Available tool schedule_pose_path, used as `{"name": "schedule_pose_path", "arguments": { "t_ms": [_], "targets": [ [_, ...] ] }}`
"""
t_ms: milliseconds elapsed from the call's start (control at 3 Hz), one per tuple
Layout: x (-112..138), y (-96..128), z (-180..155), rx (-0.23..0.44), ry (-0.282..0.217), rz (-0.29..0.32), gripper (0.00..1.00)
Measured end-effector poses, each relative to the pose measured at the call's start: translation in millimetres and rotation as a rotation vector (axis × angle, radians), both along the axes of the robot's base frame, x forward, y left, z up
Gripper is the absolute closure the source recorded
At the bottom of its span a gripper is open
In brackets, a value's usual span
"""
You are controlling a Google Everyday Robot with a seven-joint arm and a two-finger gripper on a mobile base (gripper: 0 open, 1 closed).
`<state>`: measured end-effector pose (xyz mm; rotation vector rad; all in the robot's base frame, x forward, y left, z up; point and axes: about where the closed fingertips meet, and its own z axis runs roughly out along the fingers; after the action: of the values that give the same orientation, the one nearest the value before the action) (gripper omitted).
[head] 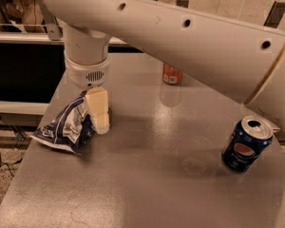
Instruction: Pick blue chip bag
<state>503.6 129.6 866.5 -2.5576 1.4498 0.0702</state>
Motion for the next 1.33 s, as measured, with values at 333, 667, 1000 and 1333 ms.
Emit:
{"name": "schedule_pose_path", "arguments": {
  "t_ms": [333, 667, 1000, 1333],
  "targets": [
    [-5.2, 7.0, -9.1, -0.027, 0.002, 0.043, 0.21],
    [-8.1, 11.9, -13.5, -0.041, 0.005, 0.072, 0.45],
    [-10.3, 12.7, -6.0, -0.021, 0.014, 0.075, 0.69],
    [-15.5, 11.4, 18.2, 0.030, 0.017, 0.082, 0.91]
  ]
}}
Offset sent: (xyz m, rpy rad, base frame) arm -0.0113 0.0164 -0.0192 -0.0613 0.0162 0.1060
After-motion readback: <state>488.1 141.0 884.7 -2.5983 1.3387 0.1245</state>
